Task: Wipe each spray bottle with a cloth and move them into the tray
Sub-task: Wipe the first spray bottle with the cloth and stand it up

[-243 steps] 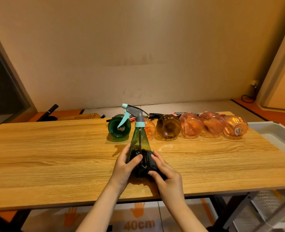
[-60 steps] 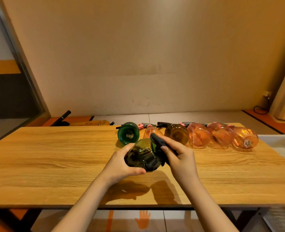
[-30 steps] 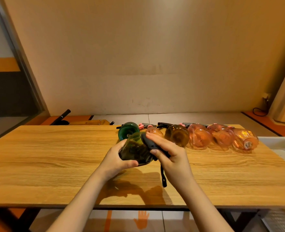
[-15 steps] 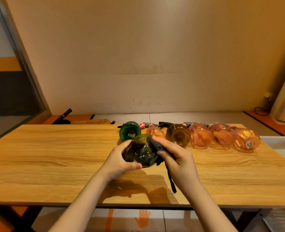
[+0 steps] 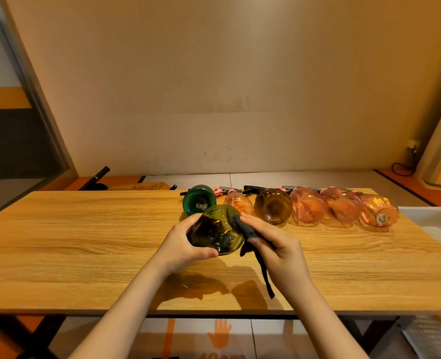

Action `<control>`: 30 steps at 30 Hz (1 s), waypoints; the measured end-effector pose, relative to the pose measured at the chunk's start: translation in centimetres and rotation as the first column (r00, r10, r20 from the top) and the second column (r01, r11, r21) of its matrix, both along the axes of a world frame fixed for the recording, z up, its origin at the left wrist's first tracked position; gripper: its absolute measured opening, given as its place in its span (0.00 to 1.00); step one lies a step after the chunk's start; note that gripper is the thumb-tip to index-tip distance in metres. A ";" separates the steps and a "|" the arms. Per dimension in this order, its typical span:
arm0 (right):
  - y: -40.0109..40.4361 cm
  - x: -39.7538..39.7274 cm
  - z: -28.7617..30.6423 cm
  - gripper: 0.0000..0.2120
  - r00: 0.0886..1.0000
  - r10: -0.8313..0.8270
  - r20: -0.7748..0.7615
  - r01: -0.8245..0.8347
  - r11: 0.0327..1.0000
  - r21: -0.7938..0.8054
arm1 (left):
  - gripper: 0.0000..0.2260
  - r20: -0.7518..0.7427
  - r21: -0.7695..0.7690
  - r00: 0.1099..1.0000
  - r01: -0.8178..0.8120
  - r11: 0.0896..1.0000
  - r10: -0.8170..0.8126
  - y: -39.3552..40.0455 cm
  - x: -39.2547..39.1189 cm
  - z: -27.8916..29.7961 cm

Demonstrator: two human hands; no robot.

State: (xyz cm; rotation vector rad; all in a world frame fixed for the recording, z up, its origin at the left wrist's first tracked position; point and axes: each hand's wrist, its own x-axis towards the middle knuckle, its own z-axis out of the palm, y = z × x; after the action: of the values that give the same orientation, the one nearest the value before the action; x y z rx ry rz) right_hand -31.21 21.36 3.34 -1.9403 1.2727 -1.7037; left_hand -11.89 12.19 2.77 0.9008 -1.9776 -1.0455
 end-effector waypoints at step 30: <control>-1.5 -2.1 -2.4 0.17 0.930 -0.128 0.345 -0.031 0.906 0.421 | 0.34 0.549 -0.216 0.803 -0.132 0.967 0.232 2.7 -1.1 -1.4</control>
State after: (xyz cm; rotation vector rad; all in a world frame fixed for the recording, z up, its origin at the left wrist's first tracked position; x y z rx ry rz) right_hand -33.34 19.82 0.98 -1.2845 1.4053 -1.5533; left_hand -13.00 14.85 1.37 1.4002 -2.3532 -0.5097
